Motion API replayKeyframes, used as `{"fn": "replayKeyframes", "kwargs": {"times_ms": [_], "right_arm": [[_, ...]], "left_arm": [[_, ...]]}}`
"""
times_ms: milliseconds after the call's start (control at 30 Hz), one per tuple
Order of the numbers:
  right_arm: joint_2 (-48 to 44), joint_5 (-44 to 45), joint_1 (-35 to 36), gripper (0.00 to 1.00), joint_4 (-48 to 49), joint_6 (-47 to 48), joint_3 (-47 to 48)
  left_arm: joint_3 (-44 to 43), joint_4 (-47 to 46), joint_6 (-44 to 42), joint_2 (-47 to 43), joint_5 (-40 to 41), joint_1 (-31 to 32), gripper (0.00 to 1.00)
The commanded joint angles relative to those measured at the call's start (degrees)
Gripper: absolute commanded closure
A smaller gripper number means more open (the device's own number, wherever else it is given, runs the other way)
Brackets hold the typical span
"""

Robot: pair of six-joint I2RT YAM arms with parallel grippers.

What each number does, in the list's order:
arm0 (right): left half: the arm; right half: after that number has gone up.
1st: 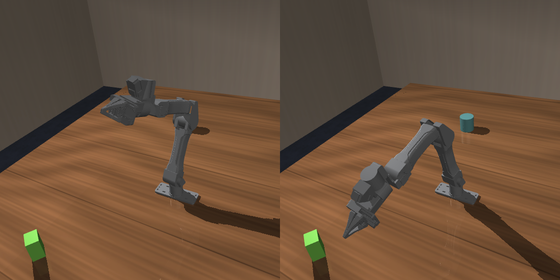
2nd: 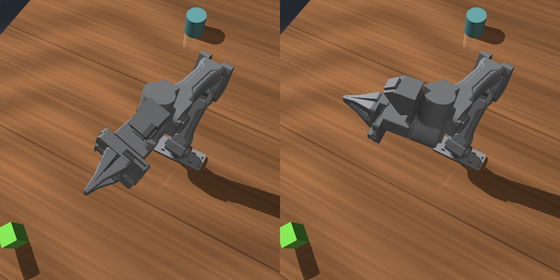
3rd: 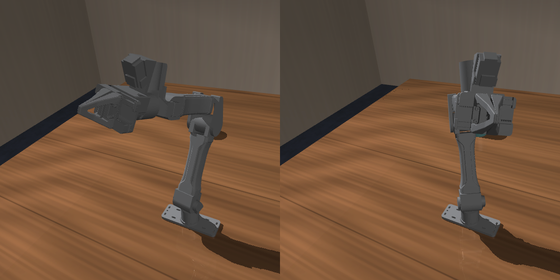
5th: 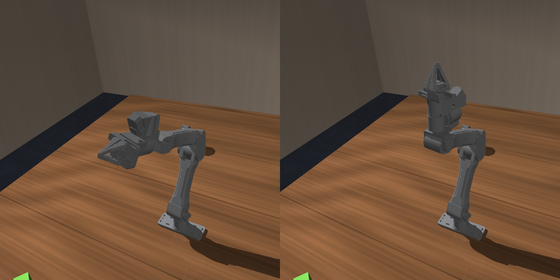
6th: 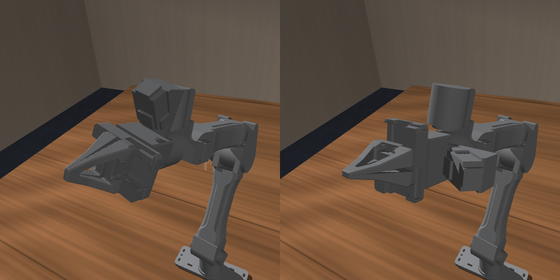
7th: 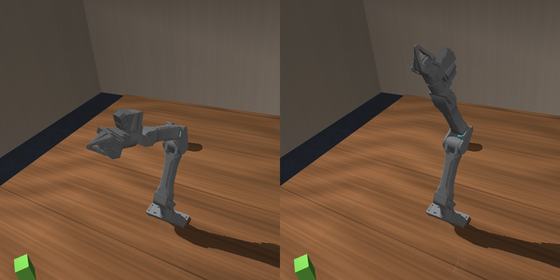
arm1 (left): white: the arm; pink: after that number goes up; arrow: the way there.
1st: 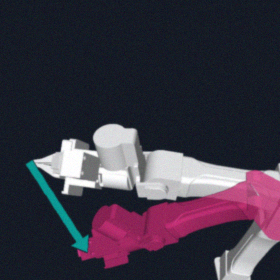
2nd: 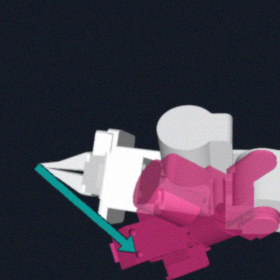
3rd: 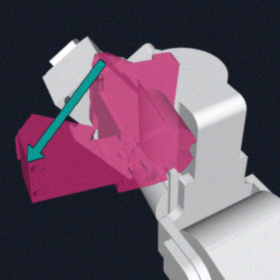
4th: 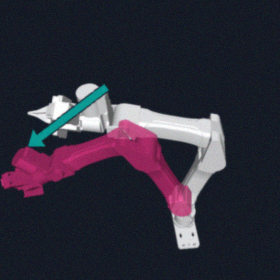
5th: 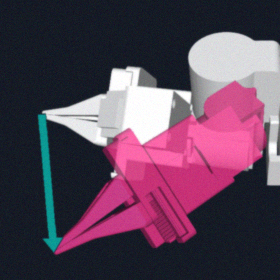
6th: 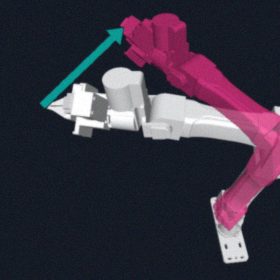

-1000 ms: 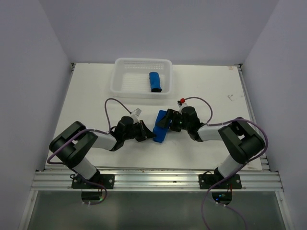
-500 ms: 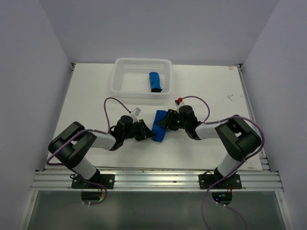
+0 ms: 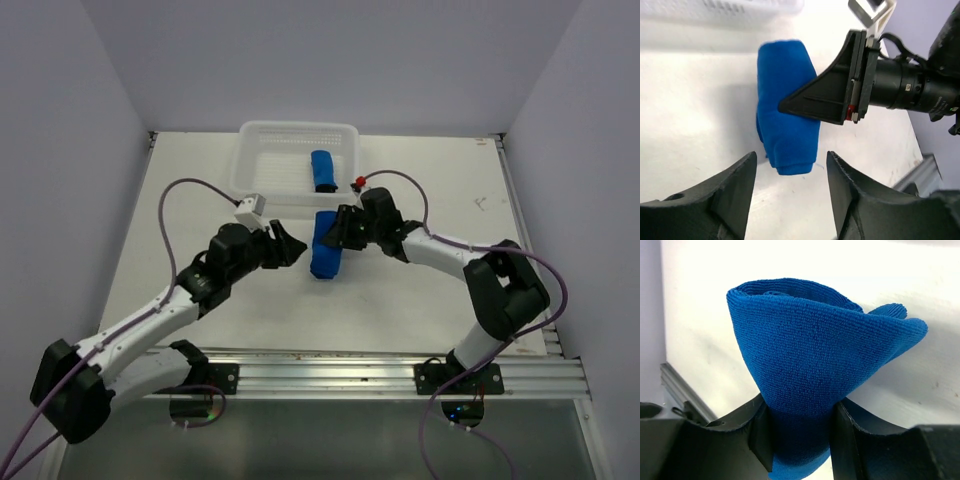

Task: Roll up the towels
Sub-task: Place the rolled towel into the container

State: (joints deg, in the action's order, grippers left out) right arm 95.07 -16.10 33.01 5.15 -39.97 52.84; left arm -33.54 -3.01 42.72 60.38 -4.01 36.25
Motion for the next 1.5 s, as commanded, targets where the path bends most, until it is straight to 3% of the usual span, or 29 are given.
{"fn": "replayKeyframes", "kwargs": {"times_ms": [0, 133, 267, 333, 467, 567, 733, 967, 1233, 1267, 1300, 1400, 1467], "right_arm": [[-2.9, -3.1, 0.2, 0.74, -10.3, 3.7, 9.6], [0.5, -5.7, 0.2, 0.76, -19.1, 4.0, 21.3], [7.1, -8.3, 0.3, 0.77, -25.1, 4.5, 41.0], [13.2, -8.6, 0.1, 0.77, -28.5, 4.8, 49.0], [28.9, -11.0, -1.5, 0.77, -34.2, 3.8, 76.4], [41.9, -16.3, -3.4, 0.77, -32.1, -1.7, 90.6], [50.9, -17.0, -5.3, 0.77, -20.5, -11.2, 92.3], [55.0, -11.2, -5.7, 0.75, -23.3, -5.7, 92.9], [57.9, -9.7, -6.7, 0.72, -24.6, -5.9, 93.5], [58.3, -10.1, -6.6, 0.70, -24.6, -6.2, 93.5], [58.7, -10.3, -6.7, 0.58, -24.7, -6.3, 93.6], [59.3, -10.3, -7.0, 0.36, -24.8, -6.4, 93.4], [59.1, -10.3, -7.2, 0.30, -24.8, -6.4, 92.9]], "left_arm": [[-5.2, 13.8, -7.9, -9.2, 15.2, -0.6, 0.38], [-8.8, 17.8, -13.0, -13.1, 21.8, -0.7, 0.36], [-10.4, 19.9, -13.5, -13.3, 24.4, -0.7, 0.36], [-10.7, 20.1, -13.1, -13.4, 24.5, -0.7, 0.35], [-12.4, 22.5, -13.6, -13.1, 24.6, -0.7, 0.35], [-13.6, 25.1, -14.3, -13.6, 27.3, -0.7, 0.35], [-13.7, 25.9, -16.3, -15.8, 29.6, -0.7, 0.35], [-13.6, 25.9, -18.2, -14.8, 30.9, -0.7, 0.35], [-12.3, 24.3, -18.2, -13.7, 29.8, -0.7, 0.35], [-12.2, 24.0, -18.3, -13.4, 29.5, -0.8, 0.35], [-12.2, 24.1, -18.3, -13.4, 29.4, -0.7, 0.35], [-11.9, 23.9, -18.5, -13.0, 29.0, -0.7, 0.35], [-11.7, 23.7, -18.5, -12.8, 28.8, -0.8, 0.34]]}}
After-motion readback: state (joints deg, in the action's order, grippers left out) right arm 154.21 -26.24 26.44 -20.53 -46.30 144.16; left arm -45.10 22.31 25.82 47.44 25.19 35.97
